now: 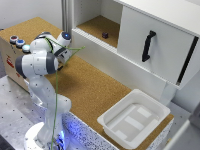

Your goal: Open the cabinet drawer

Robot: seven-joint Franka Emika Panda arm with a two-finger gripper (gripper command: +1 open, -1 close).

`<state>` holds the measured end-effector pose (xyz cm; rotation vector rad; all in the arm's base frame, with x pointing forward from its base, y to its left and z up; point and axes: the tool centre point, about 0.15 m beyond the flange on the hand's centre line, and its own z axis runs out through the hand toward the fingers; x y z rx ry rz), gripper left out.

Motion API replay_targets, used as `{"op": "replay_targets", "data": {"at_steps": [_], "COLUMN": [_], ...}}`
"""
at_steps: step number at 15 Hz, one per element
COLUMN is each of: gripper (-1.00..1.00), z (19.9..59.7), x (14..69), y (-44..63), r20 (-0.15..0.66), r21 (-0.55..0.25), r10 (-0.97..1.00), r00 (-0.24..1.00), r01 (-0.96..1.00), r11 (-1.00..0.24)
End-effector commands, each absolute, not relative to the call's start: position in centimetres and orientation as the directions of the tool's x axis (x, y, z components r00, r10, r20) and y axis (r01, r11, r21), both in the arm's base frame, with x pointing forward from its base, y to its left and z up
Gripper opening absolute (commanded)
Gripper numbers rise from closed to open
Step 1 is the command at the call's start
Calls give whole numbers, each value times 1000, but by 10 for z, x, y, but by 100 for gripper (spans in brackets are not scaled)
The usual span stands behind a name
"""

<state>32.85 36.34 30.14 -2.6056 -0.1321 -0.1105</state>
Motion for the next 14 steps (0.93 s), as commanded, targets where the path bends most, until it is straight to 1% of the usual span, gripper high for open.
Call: {"op": "replay_targets", "data": {"at_steps": [1,14], "gripper": [-100,-100], "z": [295,288], "x": [332,334], "y": [352,304], "r20": [127,116], "r21": [-562,-568], "r10": [60,49], "r00": [990,992], "r01": [121,106], "r11": [-818,-816]}}
